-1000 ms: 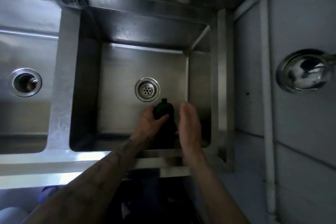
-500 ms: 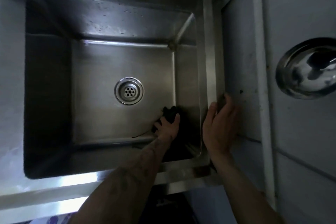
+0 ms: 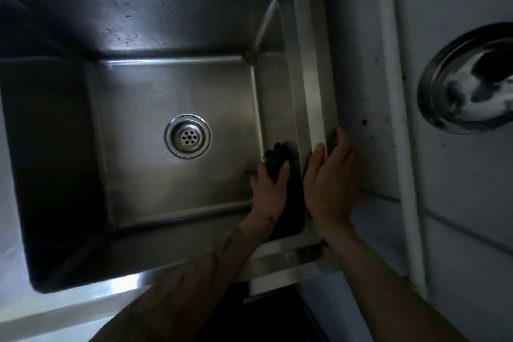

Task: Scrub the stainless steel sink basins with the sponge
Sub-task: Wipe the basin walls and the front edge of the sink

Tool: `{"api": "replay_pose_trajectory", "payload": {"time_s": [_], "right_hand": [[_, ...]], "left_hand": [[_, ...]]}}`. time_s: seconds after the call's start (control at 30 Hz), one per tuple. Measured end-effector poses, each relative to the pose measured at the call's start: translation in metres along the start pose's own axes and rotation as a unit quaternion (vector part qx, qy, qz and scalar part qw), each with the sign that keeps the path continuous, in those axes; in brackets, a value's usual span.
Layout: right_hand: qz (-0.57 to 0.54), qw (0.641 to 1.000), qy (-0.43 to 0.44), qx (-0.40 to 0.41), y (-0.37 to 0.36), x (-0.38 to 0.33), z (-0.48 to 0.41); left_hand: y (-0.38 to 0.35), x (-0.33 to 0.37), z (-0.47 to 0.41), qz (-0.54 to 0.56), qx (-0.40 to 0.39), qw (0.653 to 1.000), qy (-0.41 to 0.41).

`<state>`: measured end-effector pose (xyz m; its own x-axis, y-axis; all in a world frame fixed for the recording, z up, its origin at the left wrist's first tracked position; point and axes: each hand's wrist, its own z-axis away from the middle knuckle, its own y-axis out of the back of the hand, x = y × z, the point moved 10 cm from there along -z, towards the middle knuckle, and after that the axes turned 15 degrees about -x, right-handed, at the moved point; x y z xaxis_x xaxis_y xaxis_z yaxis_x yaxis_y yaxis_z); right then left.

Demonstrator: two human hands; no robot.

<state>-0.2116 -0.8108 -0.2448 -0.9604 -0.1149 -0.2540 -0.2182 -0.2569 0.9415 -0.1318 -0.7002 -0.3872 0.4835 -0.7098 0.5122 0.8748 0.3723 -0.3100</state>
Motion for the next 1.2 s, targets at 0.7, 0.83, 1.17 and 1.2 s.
{"api": "replay_pose_trajectory", "payload": {"time_s": [0.7,0.83,1.17,1.2], "right_hand": [[0.001,1.0,-0.004,-0.001,-0.003,0.002,-0.001],[0.011,1.0,-0.006,0.001,0.001,0.0,0.0],[0.012,1.0,-0.008,-0.001,0.003,-0.001,0.001],[0.011,1.0,-0.007,-0.001,0.003,-0.002,0.001]], "left_hand": [[0.014,0.069,-0.016,-0.028,0.106,0.979,-0.171],[0.025,0.058,-0.04,-0.004,0.089,0.995,-0.053],[0.028,0.1,-0.045,-0.049,0.094,0.982,-0.155],[0.032,0.092,-0.053,-0.065,0.092,0.988,-0.108]]}}
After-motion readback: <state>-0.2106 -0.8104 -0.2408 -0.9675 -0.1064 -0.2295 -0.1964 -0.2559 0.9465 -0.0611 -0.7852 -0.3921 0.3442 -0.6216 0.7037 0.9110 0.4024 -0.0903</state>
